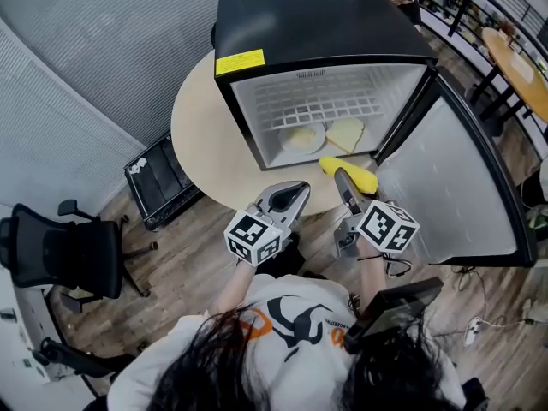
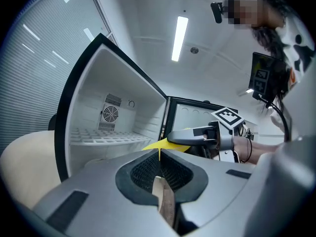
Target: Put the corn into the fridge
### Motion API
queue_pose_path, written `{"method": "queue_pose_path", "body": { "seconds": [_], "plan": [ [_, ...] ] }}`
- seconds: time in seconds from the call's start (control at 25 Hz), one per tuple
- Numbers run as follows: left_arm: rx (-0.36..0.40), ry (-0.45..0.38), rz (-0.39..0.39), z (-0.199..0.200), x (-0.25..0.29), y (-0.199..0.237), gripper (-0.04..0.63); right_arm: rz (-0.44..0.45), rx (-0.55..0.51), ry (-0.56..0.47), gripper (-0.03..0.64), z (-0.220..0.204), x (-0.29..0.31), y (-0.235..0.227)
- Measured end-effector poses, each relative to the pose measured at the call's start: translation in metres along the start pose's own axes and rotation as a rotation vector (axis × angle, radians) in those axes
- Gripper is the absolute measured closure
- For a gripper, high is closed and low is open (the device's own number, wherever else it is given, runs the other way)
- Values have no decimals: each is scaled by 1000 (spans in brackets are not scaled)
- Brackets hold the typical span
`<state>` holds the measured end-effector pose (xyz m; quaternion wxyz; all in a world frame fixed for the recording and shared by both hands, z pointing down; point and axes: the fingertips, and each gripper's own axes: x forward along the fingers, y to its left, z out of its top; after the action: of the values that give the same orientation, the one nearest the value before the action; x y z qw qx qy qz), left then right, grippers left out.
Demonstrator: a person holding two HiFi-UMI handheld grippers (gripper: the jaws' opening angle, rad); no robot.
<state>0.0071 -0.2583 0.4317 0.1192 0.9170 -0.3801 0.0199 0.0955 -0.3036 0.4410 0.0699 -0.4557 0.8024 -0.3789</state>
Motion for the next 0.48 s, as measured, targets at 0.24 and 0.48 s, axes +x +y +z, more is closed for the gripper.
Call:
{"method": "queue_pose_path", "body": {
  "seconds": [0.24,0.48],
  "plan": [
    [4,-9,-49,13,21,28,586,-17,-31,-25,364,27,34,3],
    [-10,-11,-78,16,36,52,586,-30,-67,-44,364,53,69,4]
  ]
}}
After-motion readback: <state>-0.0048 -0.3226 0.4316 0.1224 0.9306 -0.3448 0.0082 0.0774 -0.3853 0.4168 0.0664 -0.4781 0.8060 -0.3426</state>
